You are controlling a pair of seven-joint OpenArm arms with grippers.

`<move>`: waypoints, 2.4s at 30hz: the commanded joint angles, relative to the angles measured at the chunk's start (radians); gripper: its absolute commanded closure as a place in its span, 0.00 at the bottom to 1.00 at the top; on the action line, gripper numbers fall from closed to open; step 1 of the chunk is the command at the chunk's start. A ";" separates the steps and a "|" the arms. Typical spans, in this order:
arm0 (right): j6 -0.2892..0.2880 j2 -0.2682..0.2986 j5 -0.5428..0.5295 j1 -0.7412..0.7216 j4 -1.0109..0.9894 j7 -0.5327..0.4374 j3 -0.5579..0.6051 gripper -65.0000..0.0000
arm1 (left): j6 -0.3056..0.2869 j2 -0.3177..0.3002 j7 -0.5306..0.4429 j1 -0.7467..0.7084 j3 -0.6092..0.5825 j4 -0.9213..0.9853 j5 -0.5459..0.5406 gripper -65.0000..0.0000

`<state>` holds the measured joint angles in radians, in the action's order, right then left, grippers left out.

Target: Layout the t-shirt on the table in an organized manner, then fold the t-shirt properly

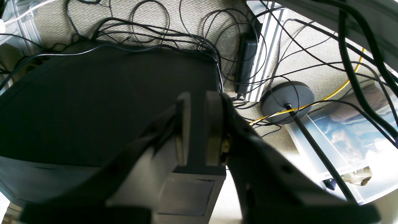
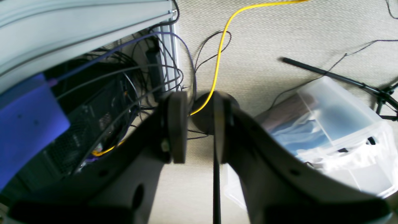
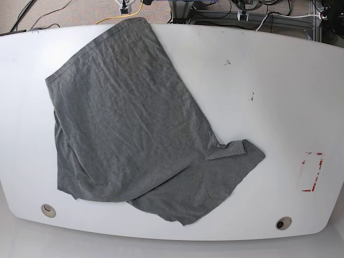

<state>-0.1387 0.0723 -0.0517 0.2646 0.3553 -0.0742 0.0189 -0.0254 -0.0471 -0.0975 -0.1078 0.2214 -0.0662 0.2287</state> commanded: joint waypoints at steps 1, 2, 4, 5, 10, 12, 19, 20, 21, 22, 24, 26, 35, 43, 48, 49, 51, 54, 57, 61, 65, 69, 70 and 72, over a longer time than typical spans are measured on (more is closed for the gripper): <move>-0.004 0.010 0.000 0.008 0.001 0.005 0.000 0.77 | 0.001 -0.003 -0.007 -0.009 -0.004 0.007 0.000 0.88; -0.004 0.009 0.000 0.009 0.003 0.005 -0.001 0.77 | 0.001 -0.004 -0.007 -0.008 -0.004 0.006 0.001 0.87; -0.004 0.009 0.000 0.008 0.005 0.006 -0.001 0.77 | 0.001 -0.004 -0.008 -0.007 -0.005 0.005 0.004 0.87; -0.004 0.009 0.000 0.007 0.006 0.007 -0.001 0.77 | 0.002 -0.005 -0.008 -0.008 -0.006 0.005 0.006 0.87; -0.005 0.008 0.001 0.007 -0.001 0.006 -0.001 0.77 | 0.003 -0.004 -0.007 -0.008 -0.006 0.003 0.004 0.88; -0.005 0.008 0.001 0.007 -0.002 0.007 -0.001 0.77 | 0.002 -0.004 -0.006 -0.008 -0.005 0.003 0.003 0.88; -0.008 0.004 0.001 -0.001 -0.002 0.010 -0.002 0.76 | 0.000 -0.005 -0.003 -0.012 -0.009 0.003 0.002 0.88; -0.009 0.004 0.002 -0.001 -0.002 0.010 -0.002 0.77 | 0.000 -0.005 -0.003 -0.013 -0.008 0.003 0.002 0.88; -0.010 0.004 0.002 -0.001 -0.001 0.010 -0.001 0.77 | 0.000 -0.005 -0.002 -0.013 -0.007 0.002 0.002 0.88; -0.010 0.004 0.002 -0.001 -0.001 0.011 -0.001 0.77 | -0.001 -0.005 -0.002 -0.013 -0.007 0.002 0.002 0.88; -0.009 0.002 0.001 0.001 0.002 0.013 -0.002 0.77 | -0.001 -0.003 -0.005 -0.012 -0.007 0.002 0.003 0.88; -0.007 0.001 0.000 0.002 0.005 0.016 -0.003 0.79 | -0.001 -0.002 -0.009 -0.012 -0.008 0.002 0.002 0.88; -0.005 0.001 0.000 0.001 0.000 0.020 -0.009 0.96 | 0.000 -0.003 -0.011 -0.010 -0.008 0.001 0.001 0.88; 0.000 0.002 0.002 -0.001 0.007 0.013 -0.006 0.97 | -0.001 -0.001 -0.019 -0.014 -0.012 -0.009 -0.005 0.88; -0.005 -0.016 0.003 -0.034 0.006 0.015 0.003 0.95 | 0.005 -0.004 -0.008 -0.016 -0.009 -0.007 0.002 0.88; -0.005 -0.016 0.003 -0.037 0.004 0.015 0.003 0.95 | 0.005 -0.004 -0.008 -0.016 -0.009 -0.007 0.002 0.88; -0.005 -0.016 0.003 -0.040 0.003 0.015 0.003 0.95 | 0.005 -0.004 -0.008 -0.016 -0.009 -0.007 0.002 0.88; -0.005 -0.016 0.003 -0.041 0.003 0.015 0.003 0.95 | 0.005 -0.004 -0.008 -0.016 -0.009 -0.007 0.002 0.88; -0.005 -0.016 0.003 -0.043 0.003 0.015 0.003 0.95 | 0.005 -0.004 -0.008 -0.016 -0.009 -0.007 0.002 0.88; -0.003 -0.016 0.003 -0.043 0.003 0.015 0.003 0.95 | 0.005 -0.004 -0.008 -0.016 -0.009 -0.007 0.002 0.88; -0.003 -0.016 0.003 -0.043 0.003 0.015 0.003 0.95 | 0.005 -0.004 -0.008 -0.016 -0.009 -0.007 0.002 0.88; -0.003 -0.016 0.003 -0.037 0.008 0.014 0.003 0.95 | 0.005 -0.004 -0.008 -0.016 -0.009 -0.008 0.002 0.88; -0.003 -0.016 0.003 -0.037 0.008 0.012 0.003 0.95 | 0.005 -0.006 -0.009 -0.016 -0.009 -0.008 0.001 0.88; -0.003 -0.016 0.002 -0.035 0.008 -0.005 0.000 0.95 | 0.005 -0.006 -0.018 -0.016 -0.006 -0.010 -0.001 0.88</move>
<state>-0.1379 0.0525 -0.0486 0.2226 0.3580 -0.0544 0.0216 -0.0254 -0.0452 -0.1047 -0.1188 0.2115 -0.0746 0.2279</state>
